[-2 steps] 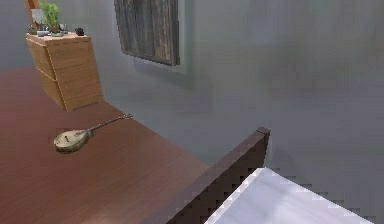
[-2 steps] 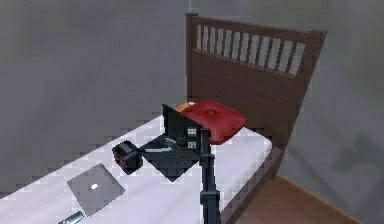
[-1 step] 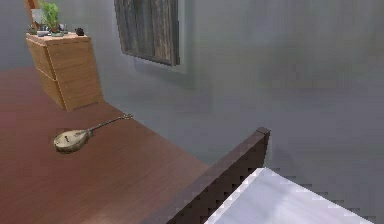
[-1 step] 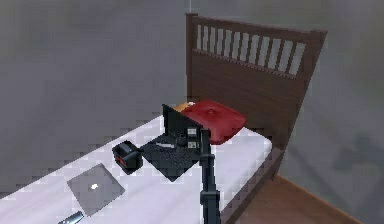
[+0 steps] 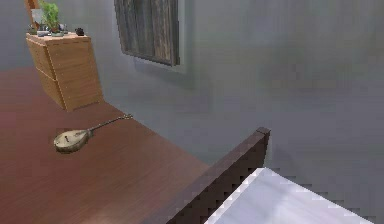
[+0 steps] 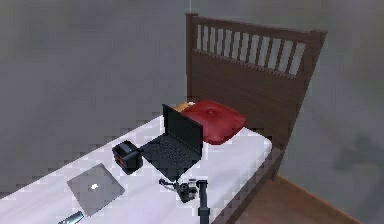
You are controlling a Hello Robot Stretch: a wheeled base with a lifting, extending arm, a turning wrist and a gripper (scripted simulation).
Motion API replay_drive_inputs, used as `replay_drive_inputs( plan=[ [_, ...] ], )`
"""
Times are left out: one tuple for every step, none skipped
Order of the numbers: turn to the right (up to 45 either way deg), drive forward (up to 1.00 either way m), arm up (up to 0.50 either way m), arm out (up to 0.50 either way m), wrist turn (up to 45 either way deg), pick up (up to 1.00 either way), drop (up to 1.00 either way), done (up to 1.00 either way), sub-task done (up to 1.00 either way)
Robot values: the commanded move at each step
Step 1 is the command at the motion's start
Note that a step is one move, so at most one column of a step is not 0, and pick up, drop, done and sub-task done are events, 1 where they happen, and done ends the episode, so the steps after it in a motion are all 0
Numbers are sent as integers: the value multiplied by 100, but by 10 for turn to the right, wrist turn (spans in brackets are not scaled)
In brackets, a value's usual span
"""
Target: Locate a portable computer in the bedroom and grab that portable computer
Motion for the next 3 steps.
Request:
replay_drive_inputs(
  plan=[
    [0, 0, 0, 0, 0, 100, 0, 0, 0],
    [0, 0, 10, 0, 0, 0, 0, 0, 0],
    [0, 0, 0, 0, 0, 0, 0, 100, 0]
  ],
)
